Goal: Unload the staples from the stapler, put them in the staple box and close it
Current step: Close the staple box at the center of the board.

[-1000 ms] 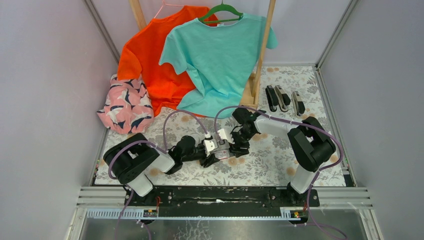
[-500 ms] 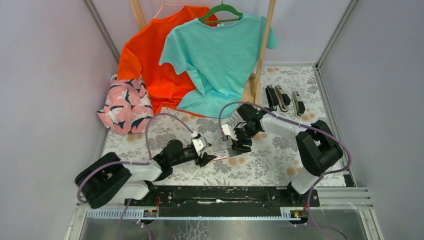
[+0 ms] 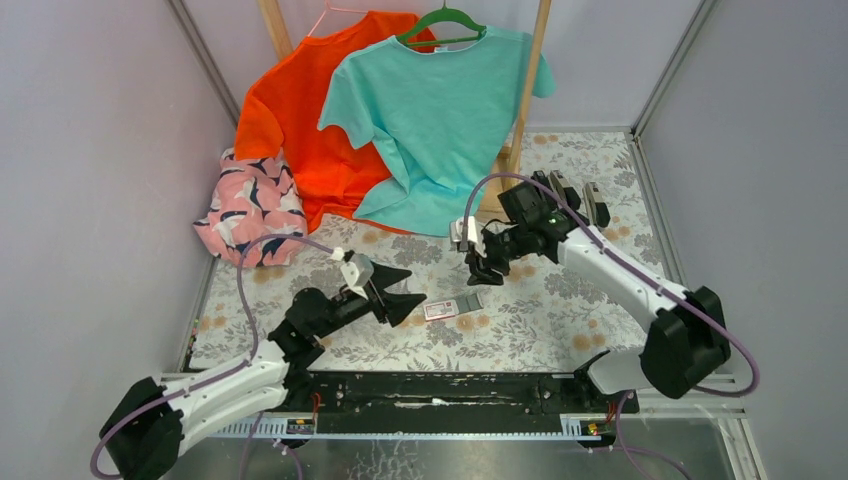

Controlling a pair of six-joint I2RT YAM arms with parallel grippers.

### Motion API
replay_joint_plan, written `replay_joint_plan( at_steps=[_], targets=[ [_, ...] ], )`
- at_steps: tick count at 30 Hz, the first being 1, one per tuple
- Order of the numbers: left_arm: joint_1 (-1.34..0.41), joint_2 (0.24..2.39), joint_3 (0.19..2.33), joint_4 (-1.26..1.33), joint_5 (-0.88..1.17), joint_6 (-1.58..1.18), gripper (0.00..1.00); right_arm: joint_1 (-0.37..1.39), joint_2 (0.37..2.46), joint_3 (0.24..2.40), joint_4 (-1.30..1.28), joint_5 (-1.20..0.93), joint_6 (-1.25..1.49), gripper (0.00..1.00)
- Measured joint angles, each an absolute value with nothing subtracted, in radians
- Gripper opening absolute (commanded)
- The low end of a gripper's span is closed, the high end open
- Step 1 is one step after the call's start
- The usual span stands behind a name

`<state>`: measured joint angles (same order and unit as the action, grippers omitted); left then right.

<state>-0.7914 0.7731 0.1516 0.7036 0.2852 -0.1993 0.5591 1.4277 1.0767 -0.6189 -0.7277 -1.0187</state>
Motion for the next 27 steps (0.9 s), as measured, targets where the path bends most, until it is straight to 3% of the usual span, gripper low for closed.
replay_joint_plan(
  at_steps=[2,3,12,17,20,21,24,27],
  targets=[
    [-0.791,0.723,0.142,0.703,0.250,-0.272,0.97,0.559,1.385,1.079,-0.612,-0.736,-0.941,0.56],
    [-0.791,0.707,0.137,0.701,0.228,-0.309,1.00,0.559,1.362,1.079,-0.607,-0.742,-0.891,0.57],
    [-0.790,0.773,0.100,0.722,0.141,-0.702,1.00,0.515,1.302,0.998,-0.530,-0.778,-0.606,0.57],
    [-0.790,0.824,0.065,0.694,0.138,-0.793,0.91,0.490,1.445,1.037,-0.600,-0.699,-0.620,0.50],
    [-0.790,0.834,0.079,0.620,0.130,-0.793,0.83,0.490,1.501,1.044,-0.619,-0.631,-0.622,0.42],
    [-0.790,0.840,0.088,0.593,0.124,-0.791,0.81,0.490,1.510,1.044,-0.624,-0.612,-0.623,0.35],
    [-0.790,0.873,0.128,0.512,0.107,-0.779,0.70,0.490,1.530,1.045,-0.625,-0.566,-0.618,0.21],
    [-0.790,0.923,0.163,0.452,0.104,-0.773,0.58,0.490,1.576,1.061,-0.644,-0.530,-0.607,0.16]
  ],
)
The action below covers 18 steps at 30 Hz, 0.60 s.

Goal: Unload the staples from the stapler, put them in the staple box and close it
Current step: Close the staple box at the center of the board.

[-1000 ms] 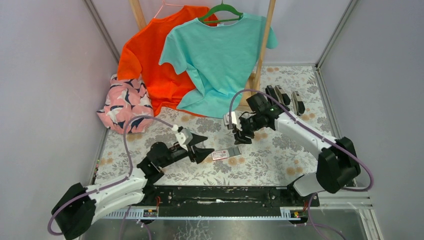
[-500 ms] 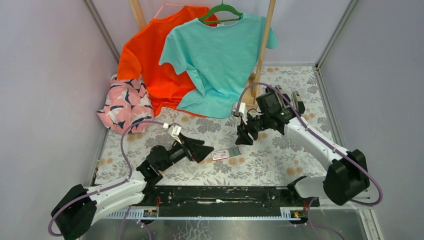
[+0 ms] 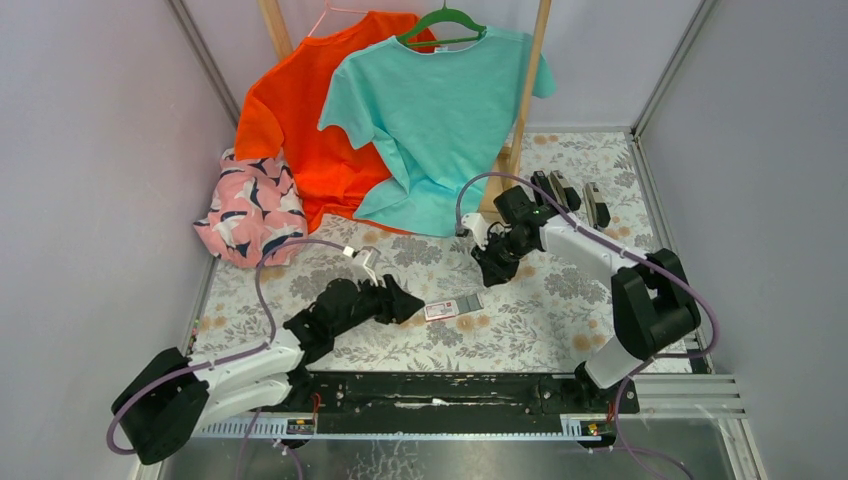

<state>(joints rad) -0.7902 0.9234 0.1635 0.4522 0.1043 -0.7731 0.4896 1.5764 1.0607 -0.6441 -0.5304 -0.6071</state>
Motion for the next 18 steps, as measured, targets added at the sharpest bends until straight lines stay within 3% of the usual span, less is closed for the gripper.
replay_joint_plan(
  at_steps=[4,18],
  targets=[
    [-0.790,0.997,0.195,0.410,0.105,-0.773,0.43,0.495,1.655,1.077,-0.654,-0.488,-0.589,0.14],
    [-0.790,1.190,0.239,0.364,0.143,-0.771,0.45,0.520,1.739,1.084,-0.669,-0.429,-0.529,0.12]
  ],
)
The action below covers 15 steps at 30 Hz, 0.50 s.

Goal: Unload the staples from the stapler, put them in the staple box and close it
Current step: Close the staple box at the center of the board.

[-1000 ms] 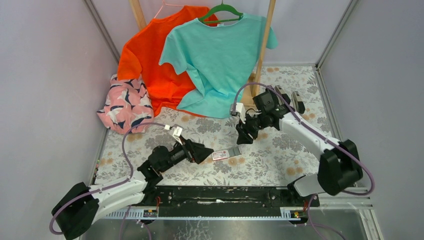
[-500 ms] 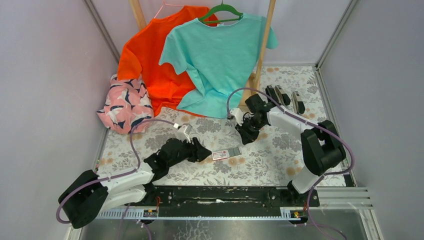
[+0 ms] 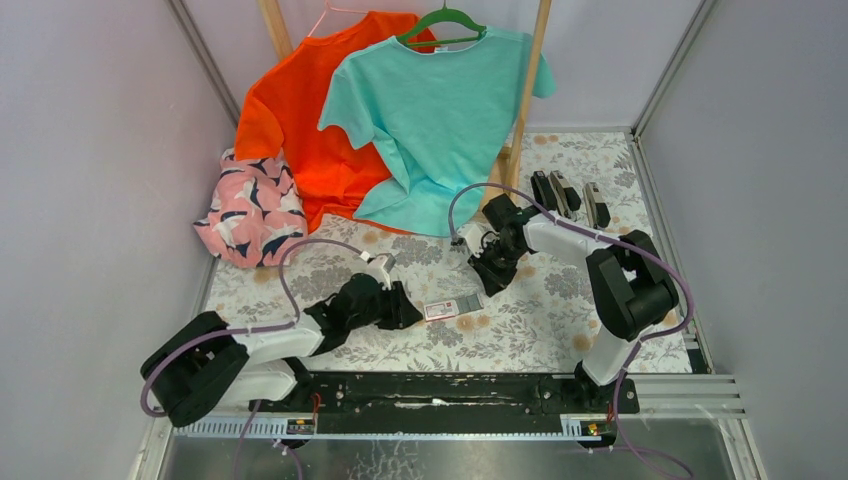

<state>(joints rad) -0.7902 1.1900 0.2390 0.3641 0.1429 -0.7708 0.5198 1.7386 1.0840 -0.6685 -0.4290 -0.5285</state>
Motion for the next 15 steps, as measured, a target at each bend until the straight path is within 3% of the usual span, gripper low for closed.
replay_joint_plan(
  at_steps=[15],
  targets=[
    [-0.790,1.317,0.268,0.440,0.184,-0.776,0.44,0.524,1.762,1.091,-0.670,-0.427,-0.518,0.11]
  ],
)
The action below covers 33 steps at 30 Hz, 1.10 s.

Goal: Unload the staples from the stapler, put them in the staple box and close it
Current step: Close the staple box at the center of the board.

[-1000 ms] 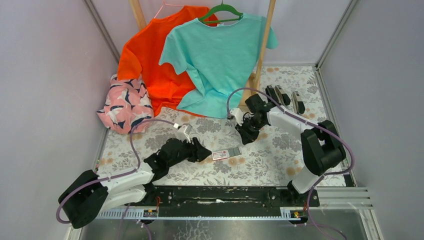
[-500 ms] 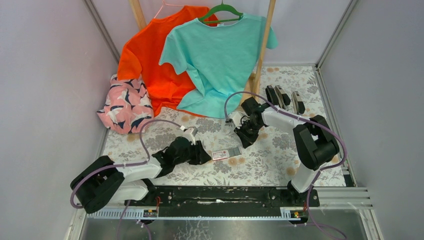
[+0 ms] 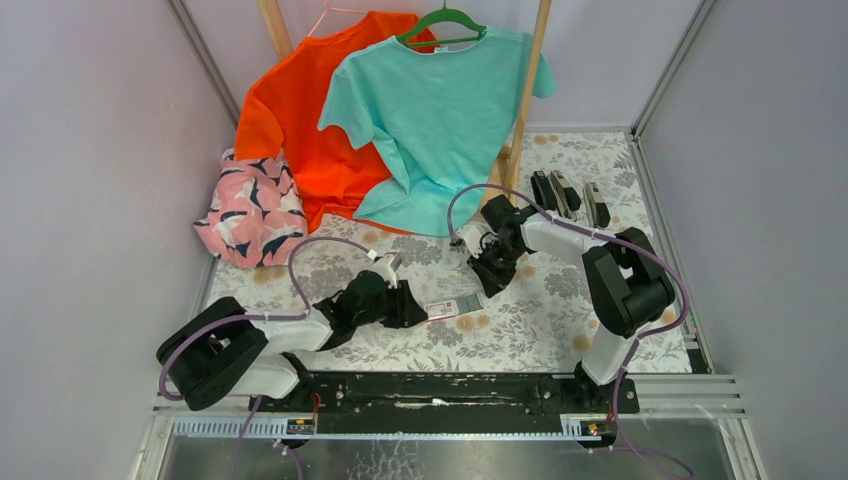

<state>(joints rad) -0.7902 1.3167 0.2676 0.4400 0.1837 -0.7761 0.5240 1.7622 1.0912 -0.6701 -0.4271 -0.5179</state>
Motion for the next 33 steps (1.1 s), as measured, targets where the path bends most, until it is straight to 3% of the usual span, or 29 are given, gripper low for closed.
replay_joint_plan(
  at_steps=[33],
  targets=[
    [-0.791,1.376,0.285,0.477,0.221,-0.793,0.35,0.564,1.810,1.093,-0.675,-0.410,-0.503,0.10]
  ],
)
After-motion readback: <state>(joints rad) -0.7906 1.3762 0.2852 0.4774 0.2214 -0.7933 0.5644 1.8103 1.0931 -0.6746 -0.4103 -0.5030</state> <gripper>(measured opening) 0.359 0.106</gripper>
